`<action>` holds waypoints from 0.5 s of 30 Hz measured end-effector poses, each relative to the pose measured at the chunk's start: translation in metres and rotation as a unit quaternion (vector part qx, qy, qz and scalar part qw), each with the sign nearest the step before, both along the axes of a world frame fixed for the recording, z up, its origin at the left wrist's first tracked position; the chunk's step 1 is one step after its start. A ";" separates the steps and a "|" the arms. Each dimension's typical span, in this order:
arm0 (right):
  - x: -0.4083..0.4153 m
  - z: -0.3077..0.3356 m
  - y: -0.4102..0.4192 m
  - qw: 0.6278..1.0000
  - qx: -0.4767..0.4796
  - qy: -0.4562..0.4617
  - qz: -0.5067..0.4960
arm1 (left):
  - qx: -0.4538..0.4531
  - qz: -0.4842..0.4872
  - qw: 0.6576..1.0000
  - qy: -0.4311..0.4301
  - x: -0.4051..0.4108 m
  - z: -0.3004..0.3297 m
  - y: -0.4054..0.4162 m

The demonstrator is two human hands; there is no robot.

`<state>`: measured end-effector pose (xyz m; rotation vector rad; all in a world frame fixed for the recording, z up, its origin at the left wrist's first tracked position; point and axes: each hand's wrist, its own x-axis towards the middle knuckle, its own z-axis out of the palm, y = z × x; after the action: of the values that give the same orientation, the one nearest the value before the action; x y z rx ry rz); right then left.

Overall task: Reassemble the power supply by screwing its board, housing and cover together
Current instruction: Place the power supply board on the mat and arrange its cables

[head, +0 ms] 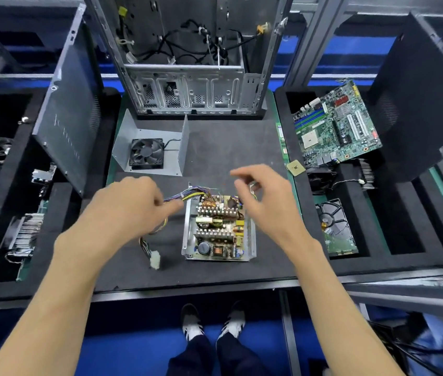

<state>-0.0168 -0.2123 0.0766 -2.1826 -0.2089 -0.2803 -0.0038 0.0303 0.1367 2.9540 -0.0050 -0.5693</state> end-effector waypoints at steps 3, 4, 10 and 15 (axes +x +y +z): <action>0.005 -0.010 -0.008 0.983 0.117 0.055 -0.132 | -0.143 -0.131 0.980 -0.037 -0.006 -0.006 -0.034; 0.007 -0.017 -0.009 0.968 0.165 0.100 -0.158 | -0.164 -0.178 0.970 -0.022 -0.007 -0.015 -0.047; 0.015 -0.066 -0.005 0.860 0.382 0.289 -0.179 | -0.016 -0.324 0.946 -0.018 -0.005 -0.083 -0.078; 0.021 -0.068 -0.003 0.856 0.386 0.304 -0.160 | -0.014 -0.308 0.951 -0.034 0.002 -0.098 -0.083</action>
<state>0.0044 -0.2149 0.0084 -1.3853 0.5490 0.1470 -0.0017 -0.0523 0.0388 2.9082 -0.9567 -0.5162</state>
